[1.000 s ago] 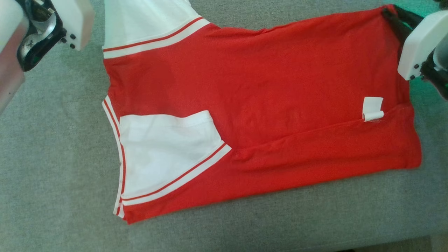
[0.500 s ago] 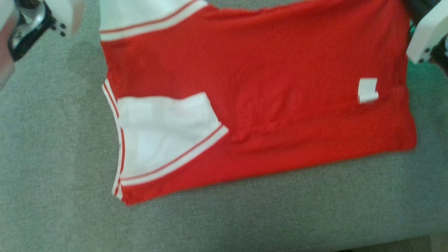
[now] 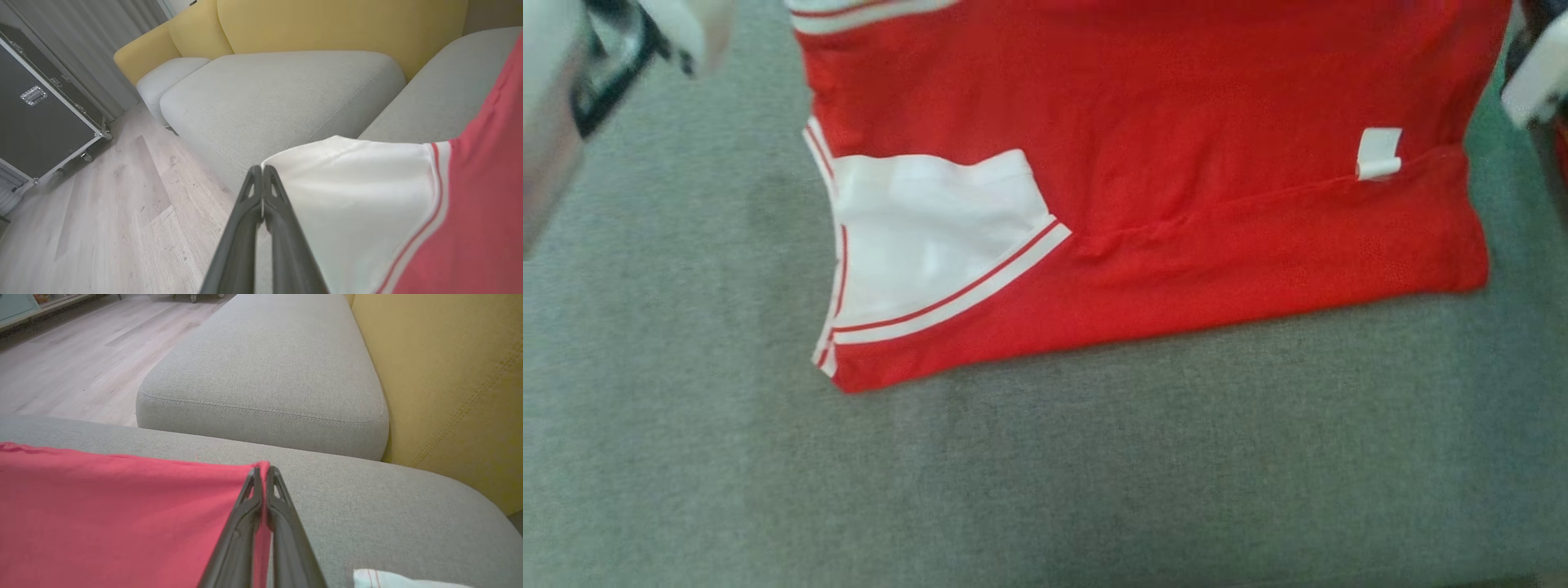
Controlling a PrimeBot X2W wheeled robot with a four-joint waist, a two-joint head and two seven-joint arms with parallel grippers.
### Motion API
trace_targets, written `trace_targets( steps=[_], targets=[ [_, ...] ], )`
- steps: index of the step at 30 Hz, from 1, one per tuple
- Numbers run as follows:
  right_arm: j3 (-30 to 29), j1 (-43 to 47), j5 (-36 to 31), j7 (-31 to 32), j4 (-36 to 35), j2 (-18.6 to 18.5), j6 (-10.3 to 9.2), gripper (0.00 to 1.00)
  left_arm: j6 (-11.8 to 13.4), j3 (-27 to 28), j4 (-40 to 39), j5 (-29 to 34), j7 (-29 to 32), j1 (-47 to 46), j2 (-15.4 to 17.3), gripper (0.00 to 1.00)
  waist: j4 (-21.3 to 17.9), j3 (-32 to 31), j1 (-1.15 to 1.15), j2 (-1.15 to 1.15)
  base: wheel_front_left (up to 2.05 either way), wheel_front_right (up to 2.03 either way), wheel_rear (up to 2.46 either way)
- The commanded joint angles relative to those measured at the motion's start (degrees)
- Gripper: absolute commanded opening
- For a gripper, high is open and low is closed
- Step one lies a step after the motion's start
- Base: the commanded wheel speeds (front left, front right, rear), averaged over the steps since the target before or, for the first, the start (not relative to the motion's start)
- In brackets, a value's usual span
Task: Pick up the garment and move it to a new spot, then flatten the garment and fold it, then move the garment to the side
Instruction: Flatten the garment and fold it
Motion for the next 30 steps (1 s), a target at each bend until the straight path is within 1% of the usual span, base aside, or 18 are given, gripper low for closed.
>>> trace_targets(
  steps=[1, 5, 8, 11, 14, 22, 30],
  targets=[
    [-0.2, 2.9, 0.8, -1.1, -0.5, -1.9, -0.04, 0.0, 0.3, 2.2, -0.9, -0.7, -0.8, -0.3, 1.6, 0.0, 1.1, -1.4, 0.0, 0.0, 0.0, 0.0, 0.0],
    [-0.6, 6.4, 2.0, -2.7, -0.6, -2.9, -0.04, 0.0, 0.2, 1.9, -3.9, -1.0, -1.2, 3.6, 2.1, 0.0, 2.7, -3.2, 0.0, 0.0, 0.0, 0.0, 0.0],
    [-1.0, 9.0, 2.4, -4.1, -1.0, -3.6, -0.04, 0.0, 1.1, 1.7, -7.4, -1.4, -1.2, 7.0, 3.3, 0.0, 3.5, -4.7, 0.0, 0.0, 0.0, 0.0, 0.0],
    [-1.5, 11.8, 2.5, -5.1, -1.5, -4.0, -0.04, 0.0, 2.4, 1.6, -11.9, -2.1, -1.1, 11.0, 5.2, 0.0, 4.0, -6.1, 0.0, 0.0, 0.0, 0.0, 0.0],
    [-2.2, 14.8, 2.4, -6.0, -2.2, -4.3, -0.04, 0.0, 4.6, 1.5, -17.2, -2.5, -0.8, 15.2, 7.5, 0.0, 4.5, -7.2, 0.0, 0.0, 0.0, 0.0, 0.0],
    [-5.6, 22.7, 2.4, -7.5, -4.8, -5.7, -0.04, 0.0, 11.8, 1.3, -31.4, -2.8, 0.3, 24.3, 13.6, 0.0, 5.4, -8.3, 0.0, 0.0, 0.0, 0.0, 0.0],
    [-10.4, 29.4, 0.6, -7.7, -7.7, -5.3, -0.04, 0.0, 18.1, 1.1, -42.3, -2.4, 0.9, 30.6, 17.2, 0.0, 5.3, -8.3, 0.0, 0.0, 0.0, 0.0, 0.0]
  ],
)
